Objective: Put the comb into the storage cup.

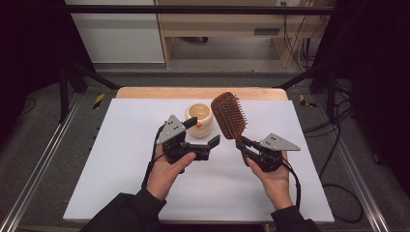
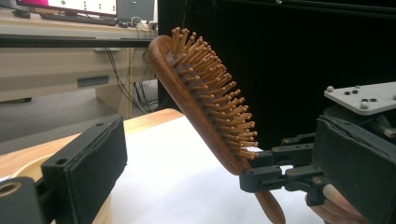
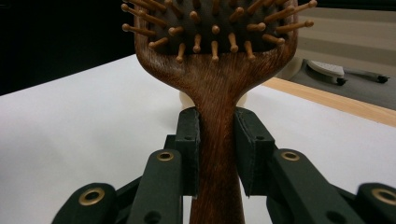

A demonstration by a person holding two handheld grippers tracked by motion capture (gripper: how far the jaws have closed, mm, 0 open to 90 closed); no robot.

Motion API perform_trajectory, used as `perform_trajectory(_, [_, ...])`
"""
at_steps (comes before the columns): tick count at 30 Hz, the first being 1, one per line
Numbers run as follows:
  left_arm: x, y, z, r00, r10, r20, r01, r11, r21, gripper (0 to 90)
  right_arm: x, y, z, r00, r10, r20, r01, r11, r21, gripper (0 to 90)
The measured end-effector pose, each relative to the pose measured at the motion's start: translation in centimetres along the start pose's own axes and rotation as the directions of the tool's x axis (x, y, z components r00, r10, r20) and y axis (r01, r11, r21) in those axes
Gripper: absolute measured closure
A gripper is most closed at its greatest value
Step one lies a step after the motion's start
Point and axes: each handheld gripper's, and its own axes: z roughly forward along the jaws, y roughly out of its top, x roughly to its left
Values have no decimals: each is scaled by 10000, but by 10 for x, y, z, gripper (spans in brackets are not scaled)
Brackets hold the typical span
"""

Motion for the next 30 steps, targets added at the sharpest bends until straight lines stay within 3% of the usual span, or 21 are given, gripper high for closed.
perform_trajectory(5, [4,5,11,9999,-145,38,145,9999,15,33,0,0,3,9999,-56,107,57,9999,-119,726])
perform_trajectory(14, [14,18,16,9996,-259,-136,257,9995,-165,34,-1,7,12,9999,-78,130,79,9999,-83,726])
perform_trajectory(20, [28,18,16,9982,-503,-324,501,9987,-83,36,1,13,23,9998,-165,65,166,9998,-137,726])
perform_trajectory(30, [39,15,20,9970,-595,-488,601,9981,108,41,10,18,35,9994,-351,-64,349,9992,-198,726])
